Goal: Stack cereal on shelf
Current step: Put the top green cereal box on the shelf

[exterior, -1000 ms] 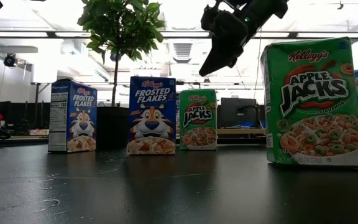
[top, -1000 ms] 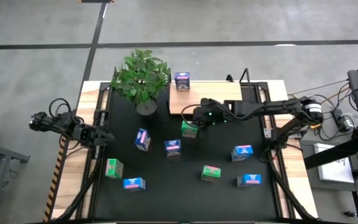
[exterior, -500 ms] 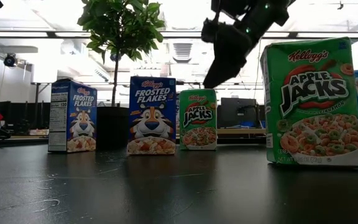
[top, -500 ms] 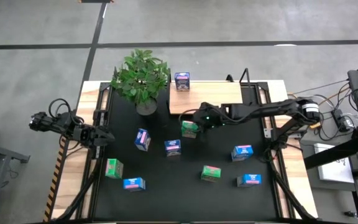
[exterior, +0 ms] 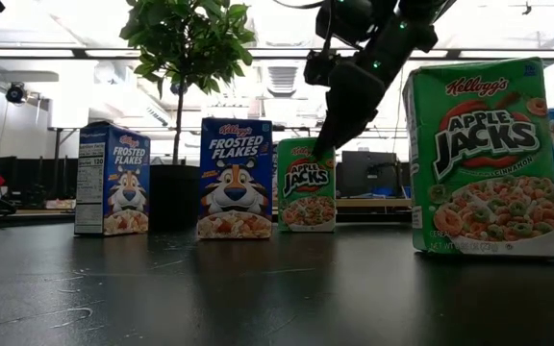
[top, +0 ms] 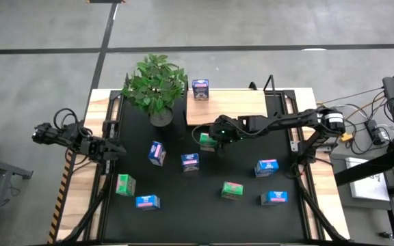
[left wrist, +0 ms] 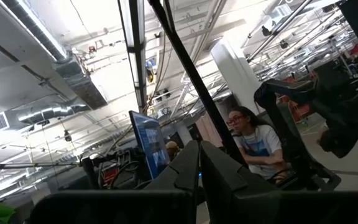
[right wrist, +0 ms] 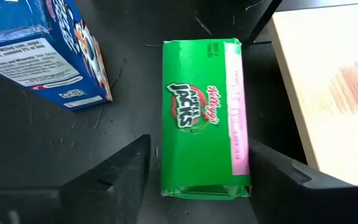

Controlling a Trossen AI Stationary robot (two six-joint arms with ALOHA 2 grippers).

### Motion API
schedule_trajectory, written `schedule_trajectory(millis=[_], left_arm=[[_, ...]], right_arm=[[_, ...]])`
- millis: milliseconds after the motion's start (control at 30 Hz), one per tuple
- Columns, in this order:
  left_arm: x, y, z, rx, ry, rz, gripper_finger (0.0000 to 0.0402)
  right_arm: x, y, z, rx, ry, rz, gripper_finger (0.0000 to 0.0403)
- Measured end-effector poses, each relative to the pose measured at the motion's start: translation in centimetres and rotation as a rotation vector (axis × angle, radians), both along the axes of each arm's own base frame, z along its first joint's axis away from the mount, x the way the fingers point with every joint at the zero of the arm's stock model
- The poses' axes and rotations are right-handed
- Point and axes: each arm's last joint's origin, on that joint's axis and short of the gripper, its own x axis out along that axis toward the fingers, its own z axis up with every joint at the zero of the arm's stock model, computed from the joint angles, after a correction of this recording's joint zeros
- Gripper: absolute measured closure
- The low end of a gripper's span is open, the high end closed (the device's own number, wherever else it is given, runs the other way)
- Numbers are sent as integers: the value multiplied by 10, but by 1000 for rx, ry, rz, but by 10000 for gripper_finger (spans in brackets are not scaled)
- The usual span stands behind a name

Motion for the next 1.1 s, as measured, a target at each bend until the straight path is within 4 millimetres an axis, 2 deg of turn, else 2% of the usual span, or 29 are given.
schedule_trajectory(millis=[200,367,500,633,767,867,967,1100], left_arm=[[0,0,0,0,0,0,402],[0,0,0,-1,0,0,402],[0,0,0,-1,0,0,402],[0,0,0,0,0,-1,402],[0,0,0,0,0,-1,402],[0,0,0,0,0,-1,402],[0,0,0,0,0,0,402],[0,0,0,1,0,0,402]], right_arm=[[0,0,0,0,0,0,241],[1,0,3,1,3,1,261],[-1,-3,17,2,19,-5,265],[-7,-11,43,-14,34,-11,266],[-16,-29,70,-51,42,-15,266],[-27,-50,86,-83,58,-33,266],[-39,-76,93,-92,51,-28,266],[-59,-117,92,-57,26,-37,266]])
